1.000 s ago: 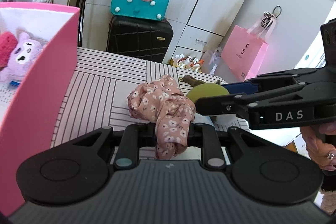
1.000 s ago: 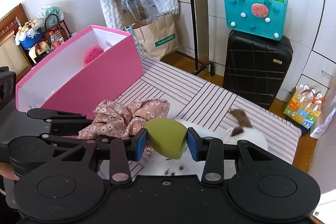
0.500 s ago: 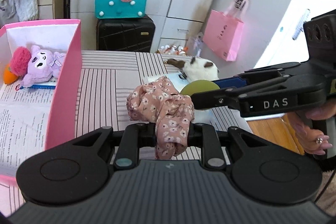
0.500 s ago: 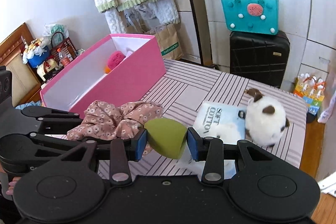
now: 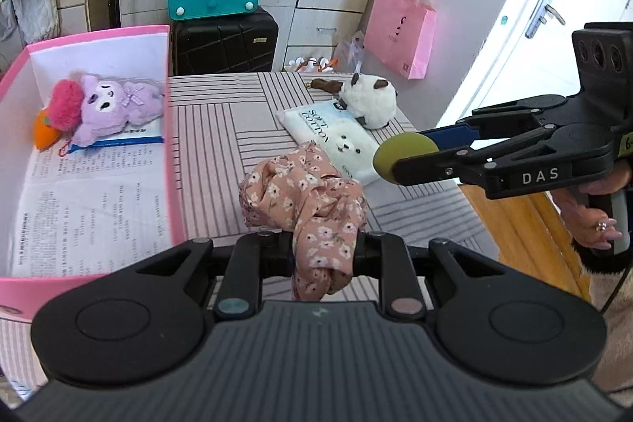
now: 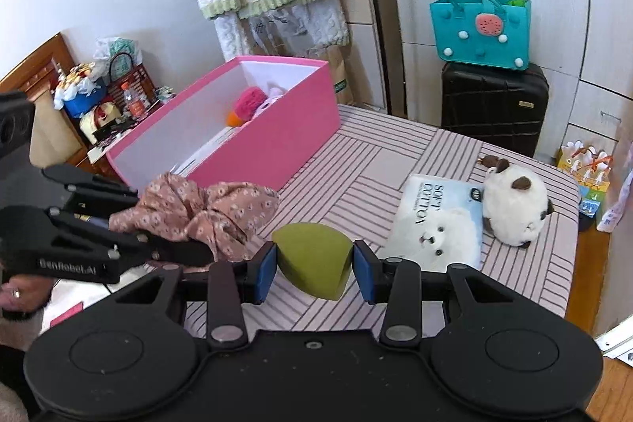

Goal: Organize soft objects
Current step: 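Carry the scrunchie with the left tool while the right tool carries the ball over the pink box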

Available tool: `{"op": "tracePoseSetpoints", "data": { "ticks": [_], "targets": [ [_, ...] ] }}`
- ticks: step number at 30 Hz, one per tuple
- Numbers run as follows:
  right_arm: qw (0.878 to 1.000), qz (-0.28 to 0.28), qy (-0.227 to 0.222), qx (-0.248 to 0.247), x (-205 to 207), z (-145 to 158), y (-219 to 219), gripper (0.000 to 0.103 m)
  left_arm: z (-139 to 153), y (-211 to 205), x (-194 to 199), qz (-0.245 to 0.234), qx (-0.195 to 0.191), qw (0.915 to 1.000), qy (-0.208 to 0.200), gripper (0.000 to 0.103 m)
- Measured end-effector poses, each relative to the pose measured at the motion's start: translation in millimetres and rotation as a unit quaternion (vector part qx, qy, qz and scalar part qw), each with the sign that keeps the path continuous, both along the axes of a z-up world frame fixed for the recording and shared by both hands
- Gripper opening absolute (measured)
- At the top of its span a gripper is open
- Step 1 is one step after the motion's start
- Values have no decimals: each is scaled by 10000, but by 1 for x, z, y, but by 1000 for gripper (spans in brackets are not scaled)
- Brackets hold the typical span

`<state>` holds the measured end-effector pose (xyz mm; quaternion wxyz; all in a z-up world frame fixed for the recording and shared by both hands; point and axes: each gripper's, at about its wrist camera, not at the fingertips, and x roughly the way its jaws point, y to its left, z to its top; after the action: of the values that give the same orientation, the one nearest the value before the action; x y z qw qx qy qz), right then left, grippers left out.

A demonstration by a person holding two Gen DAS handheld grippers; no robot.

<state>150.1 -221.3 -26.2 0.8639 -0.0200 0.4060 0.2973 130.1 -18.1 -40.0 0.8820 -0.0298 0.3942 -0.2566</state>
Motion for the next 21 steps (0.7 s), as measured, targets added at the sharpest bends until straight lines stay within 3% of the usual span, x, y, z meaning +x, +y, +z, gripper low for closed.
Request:
{"op": "tracePoseSetpoints", "data": {
  "ticks": [15,21],
  "targets": [
    [9990,433,-139,-24,-43,26,38,46,24,34,-36,-533,142,9976,414,20],
    [9965,710,-432,-16,-49,42,61,46,40,53,-52,-515,308,9981,124,20]
  ]
}}
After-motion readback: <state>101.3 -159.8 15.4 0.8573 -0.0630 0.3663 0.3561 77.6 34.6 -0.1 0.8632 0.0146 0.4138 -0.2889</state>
